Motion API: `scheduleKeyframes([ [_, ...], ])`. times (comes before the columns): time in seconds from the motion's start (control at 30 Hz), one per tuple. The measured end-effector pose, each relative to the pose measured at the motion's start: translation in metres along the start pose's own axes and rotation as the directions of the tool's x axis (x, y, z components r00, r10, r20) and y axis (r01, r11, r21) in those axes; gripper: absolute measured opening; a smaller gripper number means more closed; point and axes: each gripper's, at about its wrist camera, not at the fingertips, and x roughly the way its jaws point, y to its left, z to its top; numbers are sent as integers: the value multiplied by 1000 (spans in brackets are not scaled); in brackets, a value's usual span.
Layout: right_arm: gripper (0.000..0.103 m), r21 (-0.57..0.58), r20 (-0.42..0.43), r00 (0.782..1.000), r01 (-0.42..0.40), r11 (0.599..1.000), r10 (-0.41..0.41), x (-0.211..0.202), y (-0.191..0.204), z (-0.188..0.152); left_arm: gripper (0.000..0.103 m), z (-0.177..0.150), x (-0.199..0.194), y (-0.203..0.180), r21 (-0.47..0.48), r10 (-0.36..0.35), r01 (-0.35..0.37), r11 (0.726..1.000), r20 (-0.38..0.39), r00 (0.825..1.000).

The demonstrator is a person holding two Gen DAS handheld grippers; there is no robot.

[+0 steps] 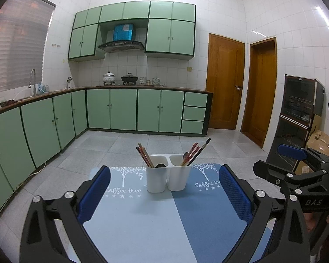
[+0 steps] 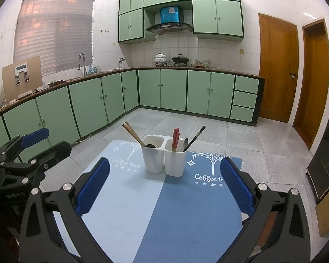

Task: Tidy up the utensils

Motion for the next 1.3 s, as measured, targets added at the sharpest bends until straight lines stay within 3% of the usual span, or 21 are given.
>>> scheduleKeyframes([
  [1.3, 98, -5, -20, 1000, 1, 1000, -1, 8, -8, -11, 97, -6, 4, -2, -9, -1, 1, 1000, -14, 1000],
])
